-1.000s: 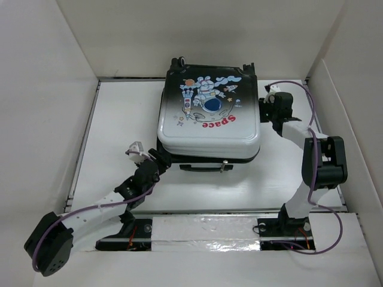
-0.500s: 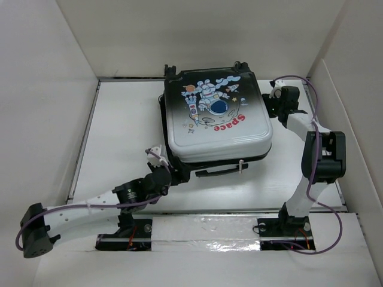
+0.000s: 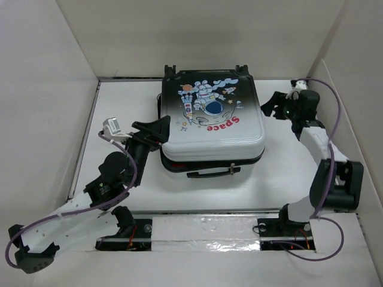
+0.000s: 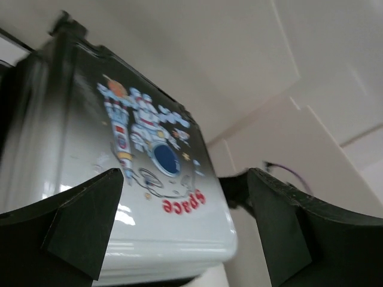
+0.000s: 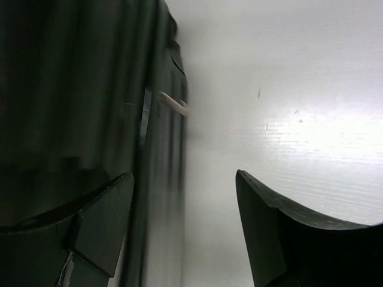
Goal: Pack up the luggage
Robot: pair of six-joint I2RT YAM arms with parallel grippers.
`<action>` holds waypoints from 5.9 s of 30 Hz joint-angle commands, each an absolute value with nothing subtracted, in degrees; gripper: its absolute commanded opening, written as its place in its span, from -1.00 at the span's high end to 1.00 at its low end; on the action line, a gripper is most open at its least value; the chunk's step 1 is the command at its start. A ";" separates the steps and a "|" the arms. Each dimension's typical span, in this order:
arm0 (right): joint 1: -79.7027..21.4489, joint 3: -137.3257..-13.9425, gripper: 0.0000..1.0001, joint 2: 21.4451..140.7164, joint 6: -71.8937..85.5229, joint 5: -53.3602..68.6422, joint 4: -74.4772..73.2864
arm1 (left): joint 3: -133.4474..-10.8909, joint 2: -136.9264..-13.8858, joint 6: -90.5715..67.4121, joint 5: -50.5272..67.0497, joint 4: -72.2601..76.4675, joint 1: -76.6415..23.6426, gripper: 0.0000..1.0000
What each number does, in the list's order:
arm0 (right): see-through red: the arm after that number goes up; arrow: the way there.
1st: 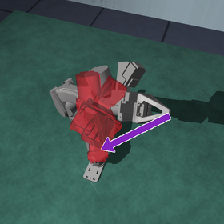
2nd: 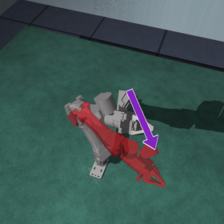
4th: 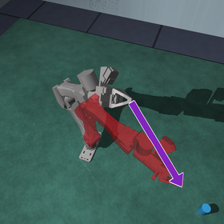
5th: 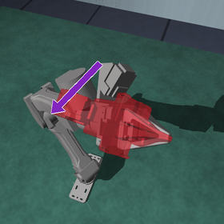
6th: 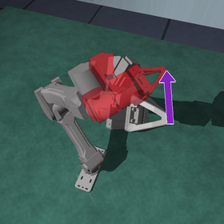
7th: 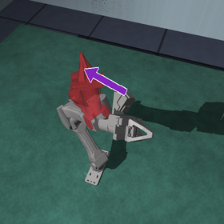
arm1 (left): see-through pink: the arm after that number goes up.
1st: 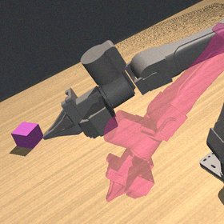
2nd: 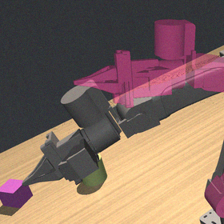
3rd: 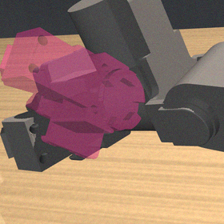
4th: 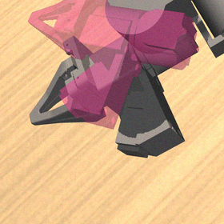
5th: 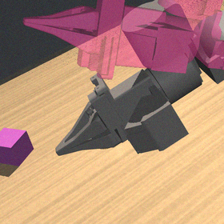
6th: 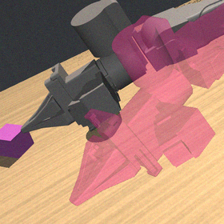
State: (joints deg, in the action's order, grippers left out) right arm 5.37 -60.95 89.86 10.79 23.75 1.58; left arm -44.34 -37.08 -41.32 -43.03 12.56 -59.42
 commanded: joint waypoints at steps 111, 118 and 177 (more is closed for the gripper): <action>-6.06 -23.21 0.59 13.80 13.62 34.81 -24.53 | -51.89 -75.34 -57.02 9.50 25.92 2.45 -0.01; -10.36 -20.47 0.20 20.37 12.30 34.56 -18.81 | -29.02 -60.05 -53.54 7.30 30.68 -2.53 0.71; -76.71 -19.92 1.00 55.18 24.61 -30.76 21.90 | -21.52 -57.65 -40.87 -8.43 30.76 -48.69 1.00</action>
State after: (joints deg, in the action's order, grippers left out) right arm -70.13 -13.96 51.72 25.15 -34.48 18.94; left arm -14.02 -57.23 -36.80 -10.41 17.87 -45.36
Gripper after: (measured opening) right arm 0.025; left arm 0.003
